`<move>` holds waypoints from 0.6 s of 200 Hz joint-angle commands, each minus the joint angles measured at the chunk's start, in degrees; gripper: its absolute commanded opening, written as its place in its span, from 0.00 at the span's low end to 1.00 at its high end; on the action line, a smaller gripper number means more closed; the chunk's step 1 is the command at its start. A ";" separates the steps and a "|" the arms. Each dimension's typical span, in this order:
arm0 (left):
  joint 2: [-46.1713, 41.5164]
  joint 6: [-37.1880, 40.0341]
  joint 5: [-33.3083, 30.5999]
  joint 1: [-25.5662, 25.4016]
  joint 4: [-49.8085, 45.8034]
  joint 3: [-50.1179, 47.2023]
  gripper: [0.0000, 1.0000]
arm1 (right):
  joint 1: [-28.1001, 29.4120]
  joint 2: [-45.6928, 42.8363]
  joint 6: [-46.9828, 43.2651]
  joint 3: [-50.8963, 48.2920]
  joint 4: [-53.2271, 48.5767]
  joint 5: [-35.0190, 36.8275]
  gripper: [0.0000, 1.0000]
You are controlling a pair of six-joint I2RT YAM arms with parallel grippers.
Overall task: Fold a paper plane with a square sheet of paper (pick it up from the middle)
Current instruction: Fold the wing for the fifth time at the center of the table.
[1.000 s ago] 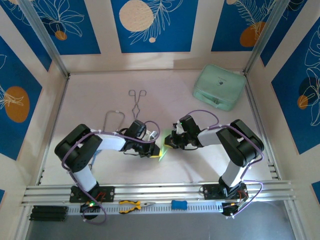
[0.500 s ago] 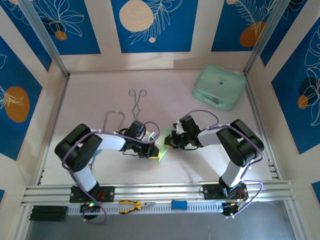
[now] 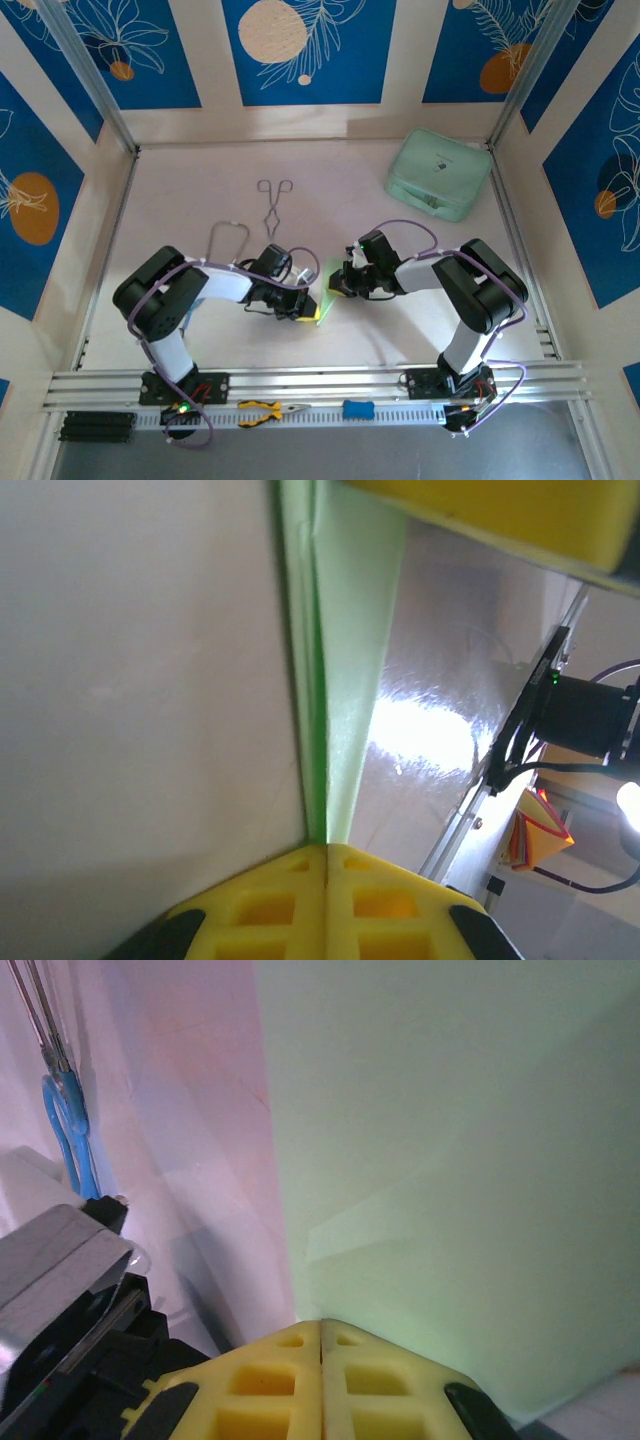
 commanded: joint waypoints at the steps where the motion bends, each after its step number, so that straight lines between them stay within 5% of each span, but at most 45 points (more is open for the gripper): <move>1: 1.39 1.49 2.47 -0.96 -4.27 -1.32 0.00 | 0.20 4.13 0.91 -2.40 -8.18 7.50 0.08; 84: -11.12 2.55 -8.12 -1.07 -10.30 -0.09 0.05 | 0.24 4.03 1.01 -2.66 -7.87 7.38 0.07; 120: -9.05 -1.53 -4.78 -1.04 -1.40 3.33 0.00 | 0.38 3.98 1.23 -2.68 -7.83 7.41 0.07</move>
